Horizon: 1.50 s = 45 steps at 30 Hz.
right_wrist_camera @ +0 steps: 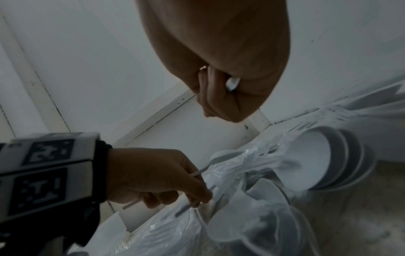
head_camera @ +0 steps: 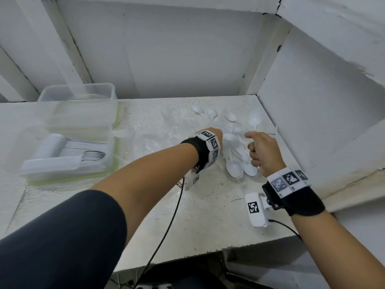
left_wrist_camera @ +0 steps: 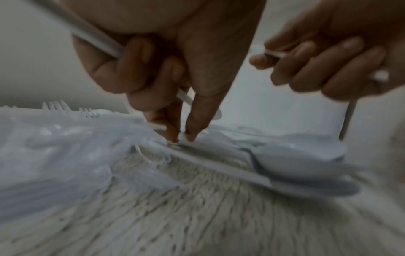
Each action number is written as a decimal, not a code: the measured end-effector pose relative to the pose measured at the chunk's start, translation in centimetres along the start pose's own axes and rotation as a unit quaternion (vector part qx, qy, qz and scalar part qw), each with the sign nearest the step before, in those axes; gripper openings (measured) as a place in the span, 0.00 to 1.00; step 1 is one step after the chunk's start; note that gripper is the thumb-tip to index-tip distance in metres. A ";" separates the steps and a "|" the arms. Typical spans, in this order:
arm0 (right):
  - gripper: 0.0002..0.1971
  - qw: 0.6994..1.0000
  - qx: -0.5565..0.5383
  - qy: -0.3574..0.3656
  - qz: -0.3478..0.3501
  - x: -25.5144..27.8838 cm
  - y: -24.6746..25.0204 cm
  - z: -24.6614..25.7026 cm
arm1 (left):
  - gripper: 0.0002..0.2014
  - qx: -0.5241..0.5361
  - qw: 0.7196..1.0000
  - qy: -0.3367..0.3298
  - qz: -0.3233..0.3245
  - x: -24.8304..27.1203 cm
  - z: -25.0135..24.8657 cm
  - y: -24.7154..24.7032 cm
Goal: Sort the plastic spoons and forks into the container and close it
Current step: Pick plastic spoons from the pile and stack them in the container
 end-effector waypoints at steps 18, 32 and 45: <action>0.13 0.906 0.381 0.143 0.119 -0.9 -6.3 1.6 | 0.09 0.124 0.984 0.131 0.015 11.0 12.8 5.2; 0.16 0.919 0.345 0.095 0.163 1.4 -8.1 2.1 | 0.14 0.329 0.921 0.191 -0.080 12.6 14.9 3.9; 0.11 0.927 0.304 0.007 0.219 5.0 -3.6 1.6 | 0.16 0.356 0.921 0.137 -0.078 11.2 12.6 3.1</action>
Point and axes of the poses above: each hand's wrist, its own x-axis away from the middle knuckle, its own y-axis out of the back of the hand, z = x × y, the point moved 6 cm from there along -x, towards the middle knuckle, and after that the axes turned 6 degrees about -z, right-handed, at the moved point
